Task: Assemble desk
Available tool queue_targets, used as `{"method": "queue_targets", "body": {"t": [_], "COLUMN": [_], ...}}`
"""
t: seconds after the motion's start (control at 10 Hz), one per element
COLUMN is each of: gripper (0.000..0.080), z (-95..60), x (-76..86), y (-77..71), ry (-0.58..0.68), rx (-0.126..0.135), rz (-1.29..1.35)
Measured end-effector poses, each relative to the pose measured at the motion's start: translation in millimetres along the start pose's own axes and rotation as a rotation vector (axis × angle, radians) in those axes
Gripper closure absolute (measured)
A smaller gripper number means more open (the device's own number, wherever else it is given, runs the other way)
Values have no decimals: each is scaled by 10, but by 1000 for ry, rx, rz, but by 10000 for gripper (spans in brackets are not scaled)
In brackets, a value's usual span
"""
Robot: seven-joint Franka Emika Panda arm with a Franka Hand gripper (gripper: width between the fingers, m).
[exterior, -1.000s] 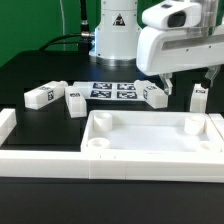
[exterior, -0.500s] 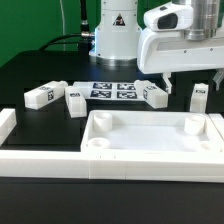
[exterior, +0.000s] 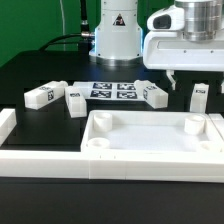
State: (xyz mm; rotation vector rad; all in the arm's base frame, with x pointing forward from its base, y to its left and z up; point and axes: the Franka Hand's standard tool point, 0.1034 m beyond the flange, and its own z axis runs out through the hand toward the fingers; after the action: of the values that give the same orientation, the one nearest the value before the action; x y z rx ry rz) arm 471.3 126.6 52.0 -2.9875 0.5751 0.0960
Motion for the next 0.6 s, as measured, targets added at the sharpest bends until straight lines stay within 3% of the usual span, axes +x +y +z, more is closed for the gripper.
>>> {"method": "queue_targets", "body": {"t": [0.3, 0.6], "gripper": [151, 151], "z": [39, 67], "x": [-63, -44], "y": [38, 84], "ry": [-57, -258], "rx": [-18, -53], "rz": [-82, -99]}}
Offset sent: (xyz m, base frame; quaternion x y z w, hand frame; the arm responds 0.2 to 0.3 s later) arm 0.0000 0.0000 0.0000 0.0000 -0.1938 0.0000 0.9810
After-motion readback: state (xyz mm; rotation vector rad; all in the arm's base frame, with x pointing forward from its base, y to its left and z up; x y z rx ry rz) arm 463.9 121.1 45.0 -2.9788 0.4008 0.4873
